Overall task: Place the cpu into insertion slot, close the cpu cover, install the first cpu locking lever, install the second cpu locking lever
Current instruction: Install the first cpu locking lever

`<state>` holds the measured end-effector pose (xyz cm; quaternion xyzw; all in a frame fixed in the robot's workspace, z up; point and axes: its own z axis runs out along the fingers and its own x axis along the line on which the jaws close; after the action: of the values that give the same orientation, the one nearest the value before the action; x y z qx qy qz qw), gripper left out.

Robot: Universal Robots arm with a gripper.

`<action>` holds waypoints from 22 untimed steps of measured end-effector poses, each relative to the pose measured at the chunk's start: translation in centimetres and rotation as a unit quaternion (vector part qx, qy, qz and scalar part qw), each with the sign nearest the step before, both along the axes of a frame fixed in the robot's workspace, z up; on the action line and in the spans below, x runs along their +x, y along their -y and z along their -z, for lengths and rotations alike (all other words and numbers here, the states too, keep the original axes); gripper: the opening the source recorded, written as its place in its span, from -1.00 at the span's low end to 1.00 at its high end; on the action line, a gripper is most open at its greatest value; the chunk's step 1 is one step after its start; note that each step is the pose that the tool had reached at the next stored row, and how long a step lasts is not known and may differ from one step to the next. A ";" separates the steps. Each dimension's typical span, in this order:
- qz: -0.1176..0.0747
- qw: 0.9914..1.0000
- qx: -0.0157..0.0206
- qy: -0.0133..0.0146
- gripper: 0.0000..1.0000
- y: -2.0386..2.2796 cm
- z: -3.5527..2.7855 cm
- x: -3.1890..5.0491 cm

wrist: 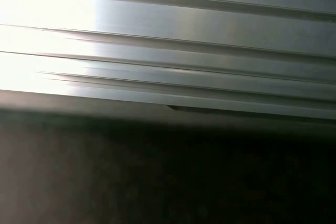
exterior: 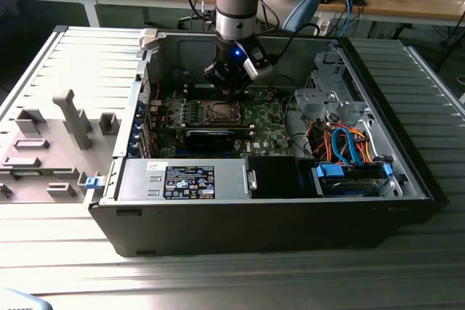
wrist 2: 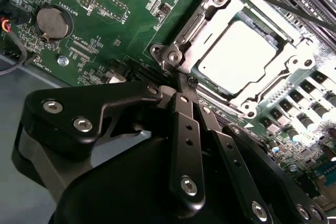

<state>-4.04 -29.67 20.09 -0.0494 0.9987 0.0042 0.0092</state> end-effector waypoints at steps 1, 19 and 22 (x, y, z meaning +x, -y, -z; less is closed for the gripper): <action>-0.001 1.000 0.000 0.000 -0.79 -0.03 0.00 0.01; -0.002 1.000 -0.006 0.000 -0.79 3.33 -0.75 -0.04; -0.002 1.000 -0.007 0.000 -0.79 3.36 -1.07 -0.04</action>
<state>-4.07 -33.03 21.16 -0.0518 0.9986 -0.0032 0.0092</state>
